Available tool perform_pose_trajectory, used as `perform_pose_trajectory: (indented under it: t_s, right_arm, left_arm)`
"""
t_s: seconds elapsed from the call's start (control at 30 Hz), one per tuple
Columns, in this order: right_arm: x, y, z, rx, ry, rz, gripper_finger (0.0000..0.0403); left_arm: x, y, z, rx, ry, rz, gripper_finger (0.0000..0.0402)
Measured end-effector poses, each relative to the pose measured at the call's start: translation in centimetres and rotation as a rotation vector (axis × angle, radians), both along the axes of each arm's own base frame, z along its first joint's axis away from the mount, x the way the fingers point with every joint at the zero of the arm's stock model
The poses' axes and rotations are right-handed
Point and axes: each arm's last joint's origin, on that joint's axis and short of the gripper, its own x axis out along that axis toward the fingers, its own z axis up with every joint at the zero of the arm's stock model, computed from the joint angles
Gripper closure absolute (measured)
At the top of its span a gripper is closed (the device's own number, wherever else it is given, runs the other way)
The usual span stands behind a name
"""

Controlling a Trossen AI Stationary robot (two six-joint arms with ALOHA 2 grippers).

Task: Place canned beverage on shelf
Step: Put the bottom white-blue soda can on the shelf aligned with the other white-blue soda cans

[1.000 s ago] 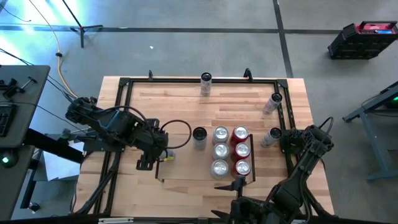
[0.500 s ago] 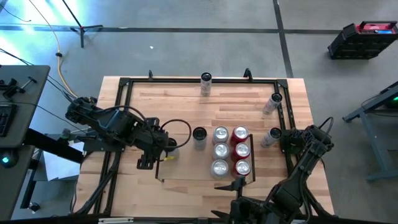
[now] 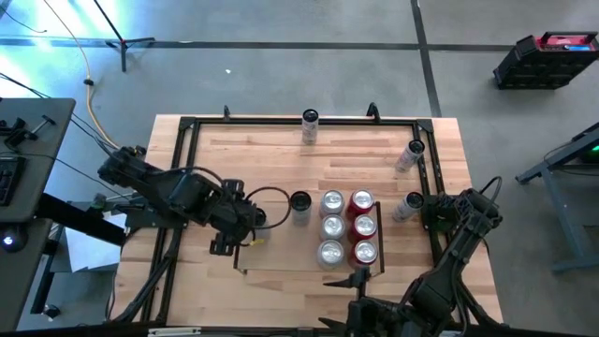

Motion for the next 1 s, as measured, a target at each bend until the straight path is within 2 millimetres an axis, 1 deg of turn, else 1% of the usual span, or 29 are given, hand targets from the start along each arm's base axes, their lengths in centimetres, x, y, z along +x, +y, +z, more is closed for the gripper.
perform_pose_trajectory:
  t_s: [0.17, 0.3, 0.43, 0.53, 0.73, 1.0]
  right_arm:
    - [0.0, 0.8, -1.1, -0.018, 0.017, 0.011, 0.0061]
    - [0.0, 1.2, -1.6, -0.019, 0.024, 0.013, 0.0061]
    - [0.1, 1.3, -1.8, -0.020, 0.025, 0.015, 0.0061]
    - [0.2, 1.2, -1.8, -0.022, 0.026, 0.013, 0.0061]
    - [0.3, 1.1, -1.8, -0.022, 0.026, 0.009, 0.0061]
    - [0.4, 1.0, -1.8, -0.029, 0.027, 0.009, 0.0061]
  left_arm:
    - [-0.7, -0.7, -1.4, -0.022, -0.048, -0.041, 0.0094]
    - [-1.6, -1.2, -1.4, -0.073, -0.171, -0.042, 0.0094]
    - [-2.1, -1.9, -2.0, -0.087, -0.240, -0.065, 0.0094]
    - [-2.4, -2.1, -2.9, -0.084, -0.233, -0.068, 0.0094]
    - [-1.9, -2.4, -4.7, -0.074, -0.232, -0.058, 0.0094]
    - [-1.0, -2.9, -4.3, -0.103, -0.343, -0.100, 0.0094]
